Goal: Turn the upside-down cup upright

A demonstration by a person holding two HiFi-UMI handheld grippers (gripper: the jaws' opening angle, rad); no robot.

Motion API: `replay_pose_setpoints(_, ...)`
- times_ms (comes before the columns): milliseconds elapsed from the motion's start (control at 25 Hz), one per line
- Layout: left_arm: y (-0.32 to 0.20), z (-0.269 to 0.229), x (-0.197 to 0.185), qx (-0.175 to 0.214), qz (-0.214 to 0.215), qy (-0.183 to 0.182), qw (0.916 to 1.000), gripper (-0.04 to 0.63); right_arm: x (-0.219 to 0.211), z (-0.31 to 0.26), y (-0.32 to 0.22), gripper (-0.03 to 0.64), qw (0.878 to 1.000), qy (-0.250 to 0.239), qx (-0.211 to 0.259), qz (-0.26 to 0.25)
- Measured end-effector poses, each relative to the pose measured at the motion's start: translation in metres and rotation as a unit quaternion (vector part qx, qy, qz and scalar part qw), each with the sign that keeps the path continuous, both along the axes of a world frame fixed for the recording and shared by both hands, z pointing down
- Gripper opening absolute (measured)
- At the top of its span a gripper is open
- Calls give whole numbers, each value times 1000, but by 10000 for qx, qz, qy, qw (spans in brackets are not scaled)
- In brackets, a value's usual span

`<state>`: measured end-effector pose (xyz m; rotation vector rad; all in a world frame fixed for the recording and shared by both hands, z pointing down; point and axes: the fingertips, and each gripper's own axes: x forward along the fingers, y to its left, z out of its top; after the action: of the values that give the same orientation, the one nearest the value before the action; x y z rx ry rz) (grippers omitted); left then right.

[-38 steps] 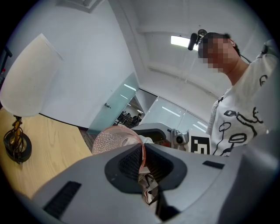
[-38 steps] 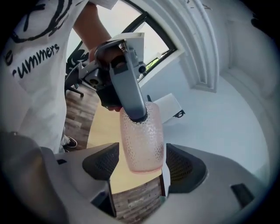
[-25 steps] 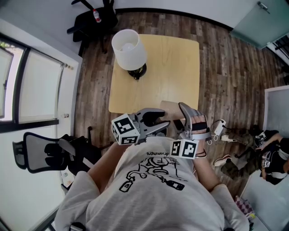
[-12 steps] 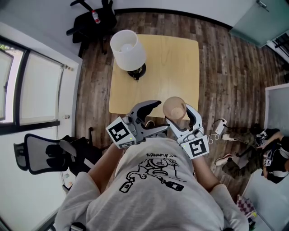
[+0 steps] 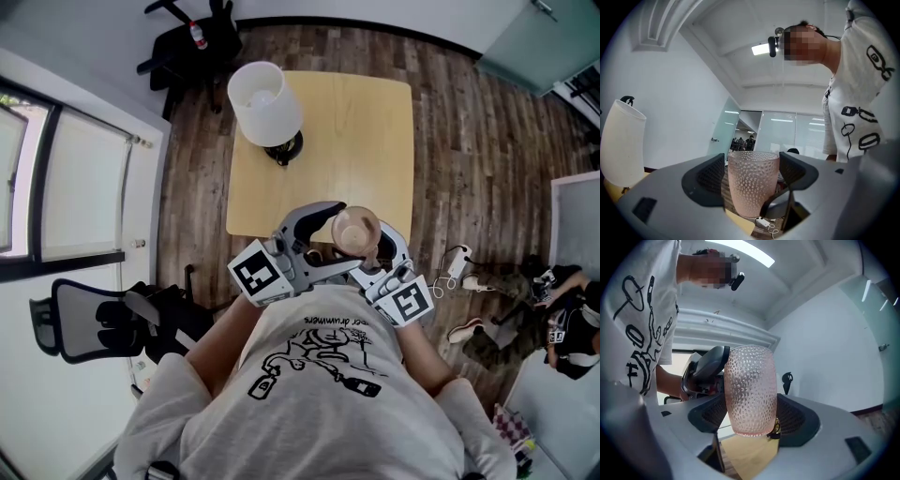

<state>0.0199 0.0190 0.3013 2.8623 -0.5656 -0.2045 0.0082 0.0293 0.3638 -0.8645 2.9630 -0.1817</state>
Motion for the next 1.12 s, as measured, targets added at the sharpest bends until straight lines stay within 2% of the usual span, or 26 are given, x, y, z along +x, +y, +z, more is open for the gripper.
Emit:
replay_pose_setpoints(160,1,4,3,30,54,-160,9999,350,-1,6,2,318,9999,60,-24,-82)
replay_pose_setpoints(440,-2,20,-3,-62,-39,-226,9997,345,-8,12,-1,324,9995,228,-104,-197)
replay_pose_setpoints(640,-11,46,-6,-58,-168,-441,9989,345,-5,24,-8,328,9957,883,150,-247)
replay_pose_setpoints(800,-15,72,-5,54,-235,-641,9977,344,-7,52,-13,328,9851,1654,184,-445)
replay_pose_setpoints(1120,-32,133,-7,182,-175,-678,9974,345,-9,113,-32,328,9773,2039,97,-570)
